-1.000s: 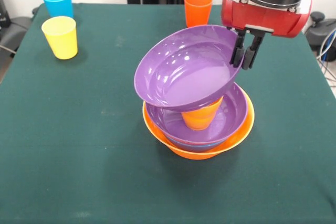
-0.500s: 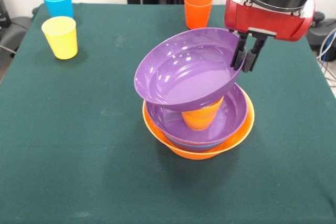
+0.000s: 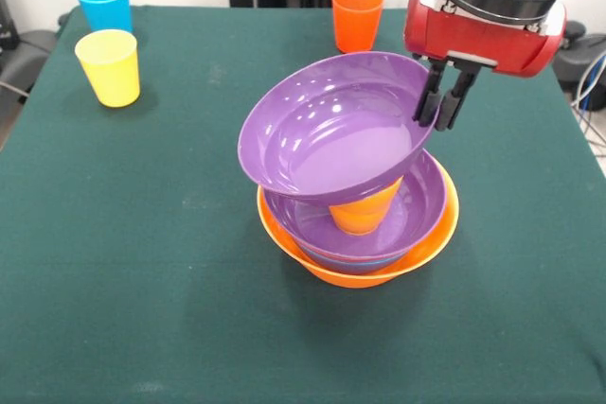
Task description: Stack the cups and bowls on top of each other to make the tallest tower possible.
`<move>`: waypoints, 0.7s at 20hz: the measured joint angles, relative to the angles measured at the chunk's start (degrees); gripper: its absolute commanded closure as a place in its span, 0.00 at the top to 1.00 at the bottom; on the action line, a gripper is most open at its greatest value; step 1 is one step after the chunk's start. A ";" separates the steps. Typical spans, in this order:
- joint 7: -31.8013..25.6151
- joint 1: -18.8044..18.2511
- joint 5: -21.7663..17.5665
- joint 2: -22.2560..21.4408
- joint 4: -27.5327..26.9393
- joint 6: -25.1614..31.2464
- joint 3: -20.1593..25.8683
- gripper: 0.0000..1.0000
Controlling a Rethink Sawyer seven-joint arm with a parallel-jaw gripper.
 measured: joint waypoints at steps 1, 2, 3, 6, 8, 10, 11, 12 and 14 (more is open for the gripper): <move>0.00 0.07 0.00 0.06 0.00 0.00 -0.06 0.00; 0.00 0.20 -0.03 0.17 -0.02 -0.01 -0.20 0.00; 0.00 0.33 -0.06 0.28 -0.04 -0.01 -0.34 0.00; 0.00 0.89 -0.18 0.75 -0.52 0.00 -0.98 0.00; 0.00 1.13 -0.22 1.00 -1.00 0.00 -1.34 0.00; 0.00 1.41 -0.30 1.30 -1.58 0.00 -1.81 0.00; 0.00 1.47 -0.31 1.36 -1.71 0.00 -1.93 0.00; 0.00 1.70 -0.36 1.59 -2.17 0.00 -2.43 0.00; 0.00 2.03 -0.38 1.91 -2.90 0.00 -3.07 0.00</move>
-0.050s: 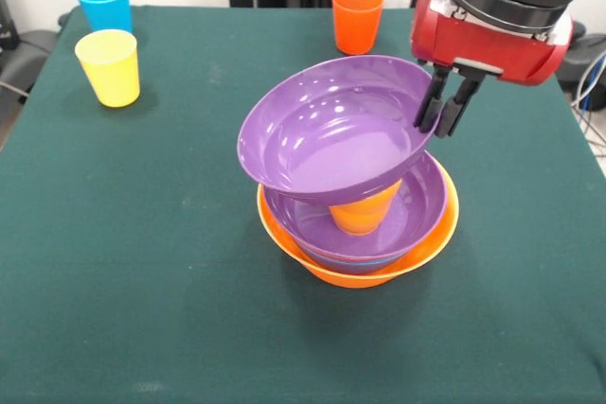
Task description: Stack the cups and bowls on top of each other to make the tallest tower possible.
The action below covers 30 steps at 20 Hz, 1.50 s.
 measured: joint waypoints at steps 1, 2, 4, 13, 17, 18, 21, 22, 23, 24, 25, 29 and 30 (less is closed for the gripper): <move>0.00 0.15 0.00 0.15 -0.36 0.00 -0.26 0.00; 0.00 0.32 0.00 0.30 -0.68 0.00 -0.50 0.00; 0.00 0.74 0.00 0.69 -1.34 0.00 -1.01 0.00; 0.00 2.97 0.02 2.72 -4.20 0.01 -3.27 0.00; 0.00 3.52 0.04 3.12 -4.51 0.01 -4.02 0.00; 0.00 3.66 0.04 3.27 -4.66 0.01 -4.23 0.00; 0.00 3.98 0.05 3.83 -5.37 0.01 -4.77 0.00; 0.00 4.02 0.06 3.93 -5.50 0.01 -4.85 0.00; 0.00 4.12 0.14 4.12 -5.73 0.01 -5.00 0.00; 0.00 4.16 0.14 4.20 -5.84 0.01 -5.09 0.00; 0.00 4.23 0.14 4.33 -5.97 0.01 -5.20 0.00; 0.00 4.69 0.46 4.97 -6.48 0.01 -5.94 0.00; 0.00 4.76 0.49 5.06 -6.61 0.01 -6.08 0.00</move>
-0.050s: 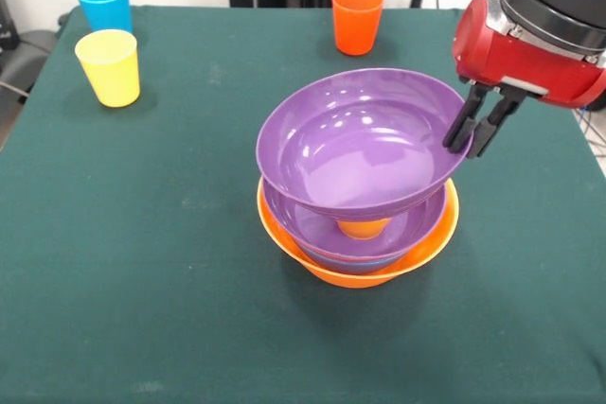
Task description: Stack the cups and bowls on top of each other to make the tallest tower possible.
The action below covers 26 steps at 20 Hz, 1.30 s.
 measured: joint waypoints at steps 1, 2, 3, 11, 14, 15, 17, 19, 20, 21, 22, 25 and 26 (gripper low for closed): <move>0.00 0.07 0.03 0.09 -0.13 0.00 -0.14 0.00; 0.00 0.11 0.03 0.13 -0.25 0.00 -0.22 0.00; 0.00 0.12 0.03 0.13 -0.29 0.00 -0.26 0.00; 0.00 0.13 0.17 0.14 -0.60 0.00 -1.01 0.00; 0.00 0.12 0.23 0.14 -0.60 0.00 -1.06 0.00; 0.00 0.12 0.29 0.14 -0.61 0.00 -1.06 0.00; 0.00 0.12 0.37 0.14 -0.61 0.00 -1.07 0.00; 0.00 0.09 0.41 0.14 -0.61 0.00 -1.07 0.00; 0.00 0.06 0.41 0.14 -0.61 0.00 -1.07 0.00; 0.00 -0.04 0.42 0.14 -0.61 0.00 -1.06 0.00; 0.00 -0.14 0.42 0.14 -0.61 0.00 -1.07 0.00; 0.00 -0.41 0.41 0.14 -0.61 0.00 -1.07 0.00; 0.00 -0.47 0.41 0.14 -0.61 0.00 -1.08 0.00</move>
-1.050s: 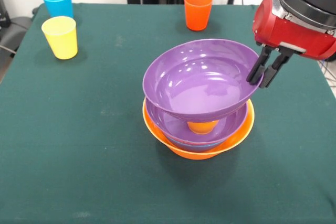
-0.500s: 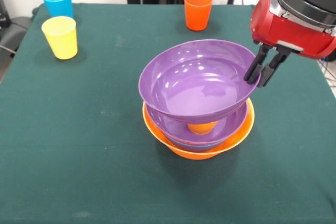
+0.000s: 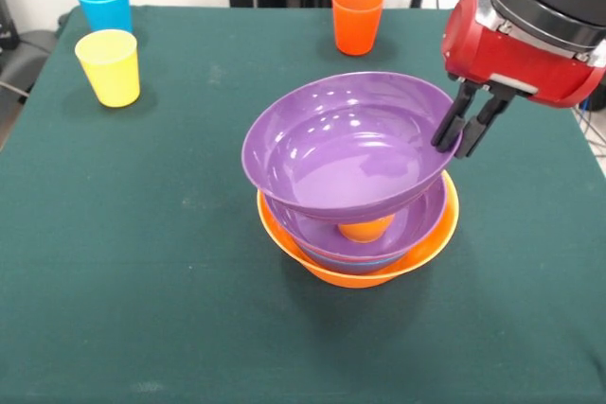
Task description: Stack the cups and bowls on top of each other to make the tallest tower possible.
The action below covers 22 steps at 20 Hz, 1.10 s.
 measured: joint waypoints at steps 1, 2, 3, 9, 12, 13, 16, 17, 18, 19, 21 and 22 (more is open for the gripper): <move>0.00 -0.16 0.00 0.00 0.00 0.00 -0.02 0.00; 0.00 -0.20 0.00 0.00 0.00 0.00 -0.05 0.00; 0.00 -0.24 0.00 0.00 0.01 0.00 -0.07 0.00; 0.00 -0.31 0.01 -0.15 0.65 -1.17 -0.34 0.00; 0.00 -0.30 0.00 -0.24 1.25 -2.34 -0.38 0.00; 0.00 -0.30 -0.01 -0.32 1.88 -3.38 -0.45 0.00; 0.00 -0.30 -0.05 -0.51 3.10 -5.28 -0.73 0.00; 0.00 -0.30 -0.07 -0.60 3.73 -6.29 -0.91 0.00; 0.00 -0.30 -0.08 -0.67 4.16 -6.95 -1.10 0.00; 0.00 -0.29 -0.08 -0.68 4.33 -7.23 -1.24 0.00; 0.00 -0.25 -0.10 -0.69 4.75 -7.90 -1.69 0.00; 0.00 -0.15 -0.08 -0.69 5.00 -8.26 -2.26 0.00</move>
